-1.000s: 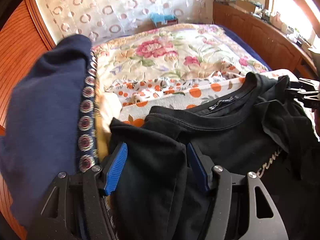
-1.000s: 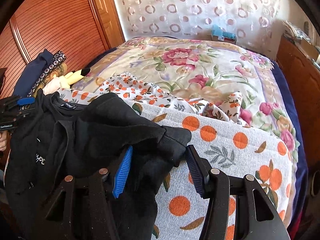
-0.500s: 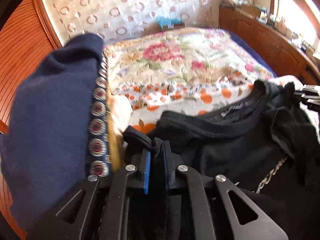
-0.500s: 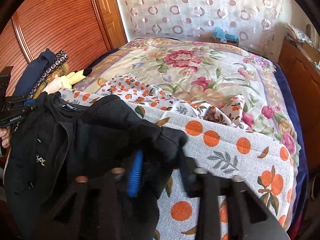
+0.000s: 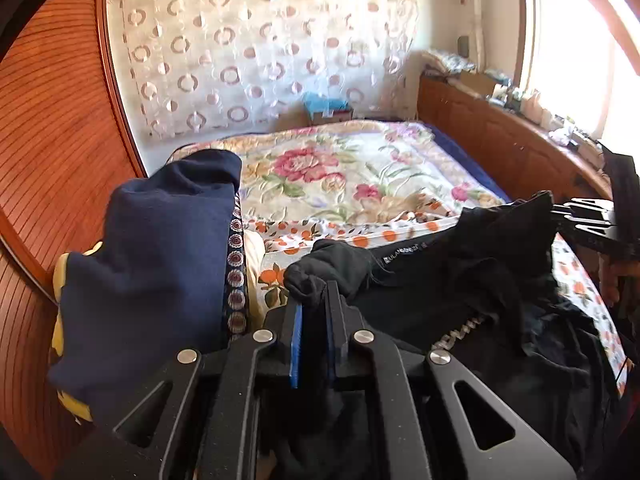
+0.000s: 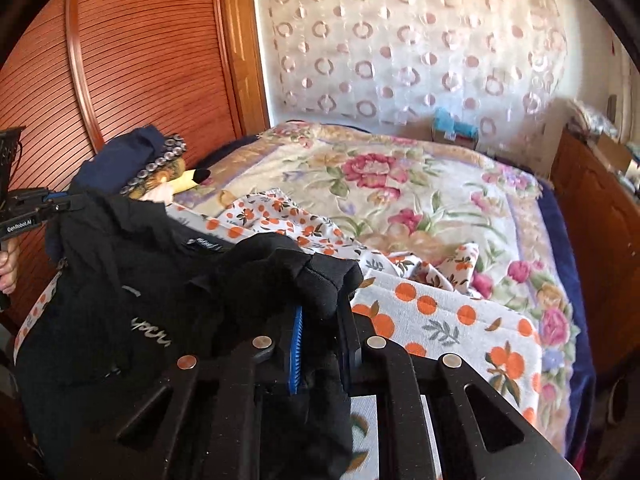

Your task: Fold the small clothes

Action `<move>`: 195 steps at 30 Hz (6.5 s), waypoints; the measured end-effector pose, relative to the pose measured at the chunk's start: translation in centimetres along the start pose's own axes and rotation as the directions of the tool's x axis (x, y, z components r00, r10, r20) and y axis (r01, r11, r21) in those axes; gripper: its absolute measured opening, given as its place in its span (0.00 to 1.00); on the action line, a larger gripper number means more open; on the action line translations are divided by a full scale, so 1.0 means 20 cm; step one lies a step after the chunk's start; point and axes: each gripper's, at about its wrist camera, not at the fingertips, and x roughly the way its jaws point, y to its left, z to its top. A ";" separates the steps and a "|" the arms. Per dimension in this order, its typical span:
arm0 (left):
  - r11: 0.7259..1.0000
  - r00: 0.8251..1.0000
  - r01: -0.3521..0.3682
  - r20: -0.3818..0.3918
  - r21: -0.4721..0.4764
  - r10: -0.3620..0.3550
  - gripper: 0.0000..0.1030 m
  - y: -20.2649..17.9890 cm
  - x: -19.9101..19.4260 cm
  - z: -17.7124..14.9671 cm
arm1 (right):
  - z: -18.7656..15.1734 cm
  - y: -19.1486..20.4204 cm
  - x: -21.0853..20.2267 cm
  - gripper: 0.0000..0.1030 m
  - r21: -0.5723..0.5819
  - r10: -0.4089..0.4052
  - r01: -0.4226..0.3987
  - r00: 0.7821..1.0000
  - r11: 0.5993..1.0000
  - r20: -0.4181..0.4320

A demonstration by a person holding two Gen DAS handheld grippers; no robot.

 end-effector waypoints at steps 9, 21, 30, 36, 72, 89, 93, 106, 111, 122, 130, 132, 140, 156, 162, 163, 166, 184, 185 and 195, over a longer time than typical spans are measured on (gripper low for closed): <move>0.998 0.997 0.063 0.037 -0.027 -0.062 0.10 -0.07 -0.27 -0.30 | -0.26 0.17 -0.39 0.14 -0.005 -0.003 0.003 0.999 1.000 0.041; 0.992 0.994 0.090 0.074 -0.085 -0.084 0.10 -0.12 -0.60 -0.73 | -0.77 0.33 -0.86 0.13 0.015 0.006 -0.007 0.999 1.000 0.034; 0.992 0.992 0.119 0.046 -0.053 -0.117 0.10 -0.21 -0.77 -0.91 | -1.00 0.39 -1.16 0.13 0.016 0.003 -0.003 1.000 1.000 -0.015; 0.987 0.991 0.130 0.015 -0.089 -0.129 0.10 -0.24 -0.80 -1.10 | -1.14 0.46 -1.22 0.09 0.065 0.019 -0.014 0.997 0.998 -0.076; 0.968 0.969 0.239 -0.047 -0.073 -0.243 0.75 -0.37 -0.48 -0.93 | -0.89 0.54 -0.81 0.57 0.027 0.077 -0.075 0.996 0.997 -0.052; 0.965 0.963 0.260 -0.069 -0.025 -0.261 0.15 -0.41 -0.45 -0.97 | -0.84 0.60 -0.73 0.07 0.032 0.173 -0.171 0.981 0.985 -0.090; 0.952 0.952 0.305 -0.015 -0.022 -0.305 0.08 -0.41 -0.64 -1.00 | -0.93 0.59 -0.90 0.07 0.051 0.202 -0.200 0.978 0.979 -0.050; 0.966 0.965 0.259 0.023 0.005 -0.259 0.18 -0.40 -0.79 -1.03 | -1.07 0.66 -1.14 0.06 0.024 0.220 -0.219 0.974 0.975 -0.057; 0.953 0.953 0.302 -0.021 -0.020 -0.302 0.48 -0.42 -0.58 -1.01 | -1.06 0.67 -1.11 0.06 0.030 0.223 -0.222 0.973 0.975 -0.066; 0.934 0.932 0.354 -0.063 -0.043 -0.356 0.07 -0.44 -0.39 -1.01 | -1.05 0.69 -1.05 0.06 0.052 0.210 -0.207 0.975 0.977 -0.071; 0.929 0.928 0.371 -0.027 -0.004 -0.371 0.06 -0.44 -0.71 -1.13 | -1.09 0.71 -1.10 0.06 0.063 0.226 -0.221 0.971 0.973 -0.077; 0.930 0.930 0.367 -0.015 -0.007 -0.367 0.06 -0.42 -0.79 -1.17 | -1.10 0.71 -1.13 0.06 0.072 0.245 -0.239 0.966 0.968 -0.078; 0.938 0.938 0.346 -0.014 -0.035 -0.346 0.06 -0.39 -0.91 -1.24 | -1.24 0.74 -1.17 0.06 0.151 0.298 -0.279 0.946 0.948 -0.128; 0.973 0.974 0.228 -0.001 -0.037 -0.228 0.48 -0.37 -0.91 -1.17 | -1.22 0.80 -1.28 0.17 0.076 0.242 -0.235 0.965 0.969 -0.104; 0.982 0.982 0.186 0.008 -0.023 -0.186 0.78 -0.36 -0.92 -1.14 | -1.21 0.77 -1.33 0.41 0.064 0.192 -0.187 0.978 0.980 -0.080; 0.983 0.983 0.181 0.005 -0.025 -0.181 0.78 -0.36 -0.92 -1.13 | -1.20 0.76 -1.33 0.42 0.066 0.180 -0.176 0.981 0.982 -0.070; 0.984 0.985 0.173 0.004 -0.033 -0.173 0.78 -0.37 -0.90 -1.13 | -1.20 0.74 -1.35 0.48 0.070 0.166 -0.163 0.985 0.984 -0.047; 0.988 0.990 0.139 -0.019 -0.061 -0.141 0.78 -0.26 -0.70 -1.09 | -1.11 0.52 -1.24 0.61 0.077 -0.009 0.012 0.999 0.997 -0.039; 0.990 0.991 0.129 -0.019 -0.062 -0.130 0.78 -0.23 -0.67 -1.07 | -1.09 0.49 -1.22 0.61 0.078 -0.020 0.023 0.999 0.997 -0.036; 0.990 0.998 0.034 -0.055 -0.138 -0.042 0.78 0.06 -0.39 -0.95 | -0.89 0.28 -0.85 0.71 0.102 -0.095 0.098 0.995 0.990 -0.042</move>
